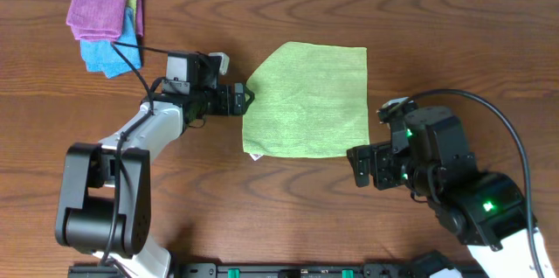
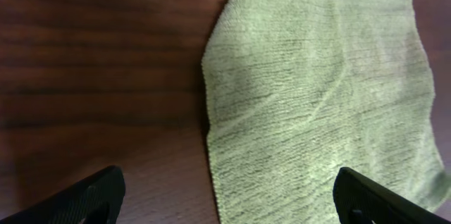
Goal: Fold the cloth
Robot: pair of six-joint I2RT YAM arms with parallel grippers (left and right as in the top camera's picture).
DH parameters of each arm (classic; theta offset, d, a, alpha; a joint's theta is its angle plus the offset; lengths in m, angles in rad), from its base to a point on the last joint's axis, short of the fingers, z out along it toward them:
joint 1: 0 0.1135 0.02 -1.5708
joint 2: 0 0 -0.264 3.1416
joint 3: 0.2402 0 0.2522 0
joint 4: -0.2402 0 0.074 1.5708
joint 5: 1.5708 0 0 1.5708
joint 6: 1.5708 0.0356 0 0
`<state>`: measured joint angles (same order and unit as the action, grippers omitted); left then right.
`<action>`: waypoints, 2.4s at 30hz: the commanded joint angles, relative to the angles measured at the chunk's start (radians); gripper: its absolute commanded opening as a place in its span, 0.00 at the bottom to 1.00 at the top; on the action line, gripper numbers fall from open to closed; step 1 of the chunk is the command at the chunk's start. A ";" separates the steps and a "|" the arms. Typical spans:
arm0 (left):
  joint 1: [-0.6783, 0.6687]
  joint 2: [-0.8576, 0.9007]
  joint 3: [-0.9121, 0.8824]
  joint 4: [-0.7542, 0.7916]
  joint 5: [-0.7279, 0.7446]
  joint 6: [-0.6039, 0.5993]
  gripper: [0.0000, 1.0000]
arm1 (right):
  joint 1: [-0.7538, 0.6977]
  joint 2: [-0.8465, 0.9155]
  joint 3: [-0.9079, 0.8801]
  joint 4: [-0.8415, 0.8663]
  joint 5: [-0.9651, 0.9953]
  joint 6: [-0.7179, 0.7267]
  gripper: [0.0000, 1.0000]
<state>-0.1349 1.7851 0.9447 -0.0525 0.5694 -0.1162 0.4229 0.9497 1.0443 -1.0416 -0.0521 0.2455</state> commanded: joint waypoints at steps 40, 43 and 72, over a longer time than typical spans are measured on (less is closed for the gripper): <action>-0.017 0.359 0.231 0.315 0.333 -0.293 0.95 | -0.006 0.005 0.002 0.039 0.029 0.002 0.99; -0.017 0.395 0.312 0.314 0.365 -0.293 0.95 | -0.006 0.005 0.002 0.039 0.030 0.013 0.98; -0.018 0.403 0.440 0.318 0.467 -0.288 0.95 | -0.005 0.563 -0.012 0.212 0.063 0.065 0.01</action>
<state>-0.1520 2.1780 1.3636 0.2657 1.0256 -0.4191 0.4202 1.4742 1.0382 -0.8452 0.0074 0.2893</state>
